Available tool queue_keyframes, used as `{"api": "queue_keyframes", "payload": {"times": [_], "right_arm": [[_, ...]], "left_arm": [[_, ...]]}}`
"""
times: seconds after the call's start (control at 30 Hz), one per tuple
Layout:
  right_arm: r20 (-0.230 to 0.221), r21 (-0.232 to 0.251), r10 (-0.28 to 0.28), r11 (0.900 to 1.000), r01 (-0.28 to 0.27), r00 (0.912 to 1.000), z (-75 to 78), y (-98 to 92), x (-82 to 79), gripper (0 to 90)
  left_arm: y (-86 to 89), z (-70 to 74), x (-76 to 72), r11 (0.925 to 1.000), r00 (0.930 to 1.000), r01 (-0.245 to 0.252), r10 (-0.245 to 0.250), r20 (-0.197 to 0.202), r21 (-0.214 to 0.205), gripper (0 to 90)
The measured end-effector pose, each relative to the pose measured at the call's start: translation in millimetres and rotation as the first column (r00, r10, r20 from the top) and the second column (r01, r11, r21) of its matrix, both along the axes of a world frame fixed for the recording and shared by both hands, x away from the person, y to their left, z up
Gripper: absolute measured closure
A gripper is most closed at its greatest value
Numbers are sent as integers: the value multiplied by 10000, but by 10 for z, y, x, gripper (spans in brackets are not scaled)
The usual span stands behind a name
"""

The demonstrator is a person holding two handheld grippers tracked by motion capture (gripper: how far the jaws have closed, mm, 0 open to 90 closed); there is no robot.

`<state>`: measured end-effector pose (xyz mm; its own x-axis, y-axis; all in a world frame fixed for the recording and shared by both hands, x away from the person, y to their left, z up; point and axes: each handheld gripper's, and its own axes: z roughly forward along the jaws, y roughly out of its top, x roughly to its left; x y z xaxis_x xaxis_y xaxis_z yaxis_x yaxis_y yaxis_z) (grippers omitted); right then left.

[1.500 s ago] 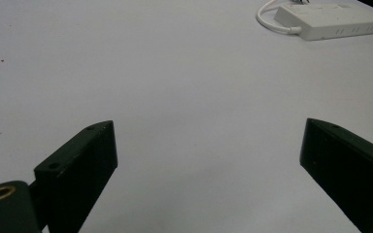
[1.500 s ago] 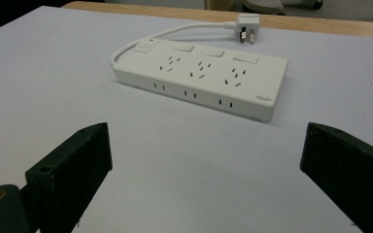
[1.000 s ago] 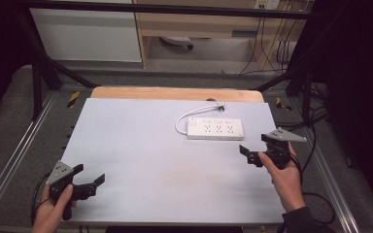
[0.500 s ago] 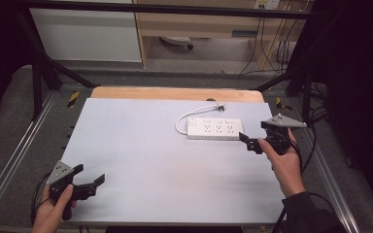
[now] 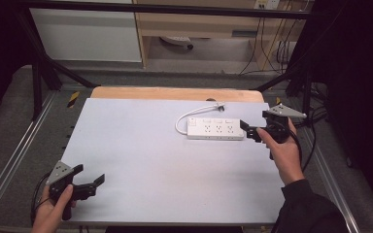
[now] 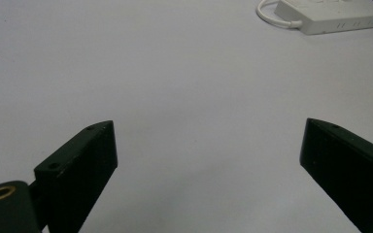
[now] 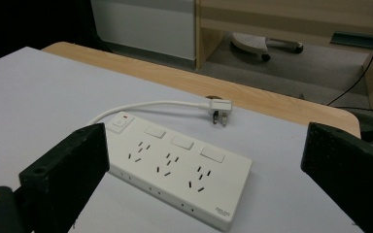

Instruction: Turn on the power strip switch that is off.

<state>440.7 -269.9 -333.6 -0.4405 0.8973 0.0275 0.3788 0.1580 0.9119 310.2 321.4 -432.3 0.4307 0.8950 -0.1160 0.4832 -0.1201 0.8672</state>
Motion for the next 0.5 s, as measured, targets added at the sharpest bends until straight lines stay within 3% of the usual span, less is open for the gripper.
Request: {"api": "queue_keyframes", "payload": {"times": [0.5], "right_arm": [[-97, -196, -78, 9998, 76, 9999, 24, 16, 221, 51]], "left_arm": [[0, -6, 5, 10000, 10000, 29, -28, -36, 94, 64]]}}
